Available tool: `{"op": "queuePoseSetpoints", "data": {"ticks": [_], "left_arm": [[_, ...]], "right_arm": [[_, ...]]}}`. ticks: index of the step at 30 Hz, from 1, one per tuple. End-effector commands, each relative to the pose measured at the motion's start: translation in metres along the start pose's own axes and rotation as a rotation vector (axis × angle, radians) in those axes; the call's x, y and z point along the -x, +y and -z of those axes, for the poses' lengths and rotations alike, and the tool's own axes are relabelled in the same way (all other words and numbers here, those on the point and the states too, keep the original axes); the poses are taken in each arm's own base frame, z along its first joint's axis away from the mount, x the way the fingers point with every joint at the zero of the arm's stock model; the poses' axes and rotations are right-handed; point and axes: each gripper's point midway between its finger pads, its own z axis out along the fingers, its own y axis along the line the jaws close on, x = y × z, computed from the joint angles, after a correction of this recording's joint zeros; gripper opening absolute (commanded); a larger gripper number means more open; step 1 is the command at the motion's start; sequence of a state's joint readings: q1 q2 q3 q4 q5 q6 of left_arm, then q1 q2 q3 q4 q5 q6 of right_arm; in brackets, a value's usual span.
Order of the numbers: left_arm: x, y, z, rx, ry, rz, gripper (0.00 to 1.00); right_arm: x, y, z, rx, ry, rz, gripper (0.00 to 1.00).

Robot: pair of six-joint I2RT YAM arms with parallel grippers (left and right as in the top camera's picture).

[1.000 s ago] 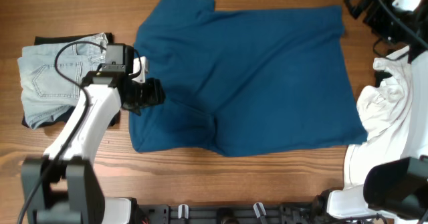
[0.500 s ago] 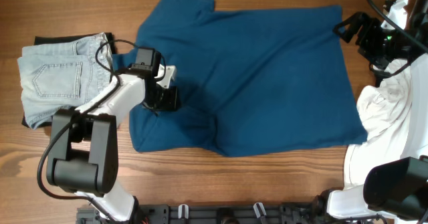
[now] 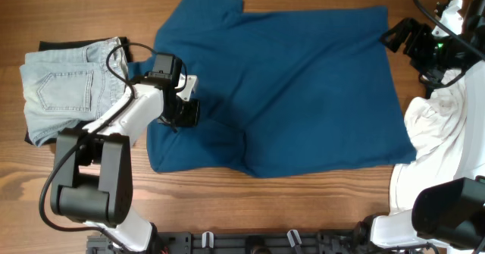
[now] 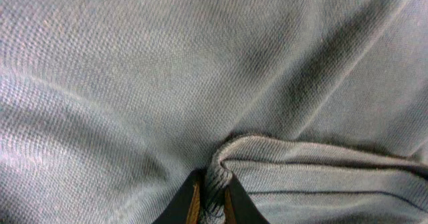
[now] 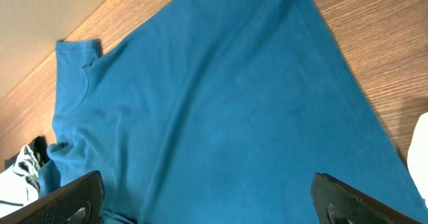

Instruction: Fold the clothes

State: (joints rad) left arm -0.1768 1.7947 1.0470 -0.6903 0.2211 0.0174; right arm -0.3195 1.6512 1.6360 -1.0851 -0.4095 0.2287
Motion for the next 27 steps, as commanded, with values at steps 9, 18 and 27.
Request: {"op": "queuePoseSetpoints", "data": {"ticks": [9, 18, 27], "left_arm": [[0.013, -0.006, 0.030, 0.006, -0.072, -0.019, 0.04], [0.012, 0.006, 0.081, 0.053, -0.149, 0.019, 0.04], [0.014, 0.004, 0.087, 0.052, -0.173, 0.014, 0.04]], "right_arm": [[-0.007, -0.026, -0.012, -0.116, 0.040, -0.032, 1.00], [-0.096, -0.131, -0.079, -0.451, 0.306, -0.333, 0.97], [-0.140, -0.205, -0.054, -0.508, 0.404, -0.579, 0.81]]}}
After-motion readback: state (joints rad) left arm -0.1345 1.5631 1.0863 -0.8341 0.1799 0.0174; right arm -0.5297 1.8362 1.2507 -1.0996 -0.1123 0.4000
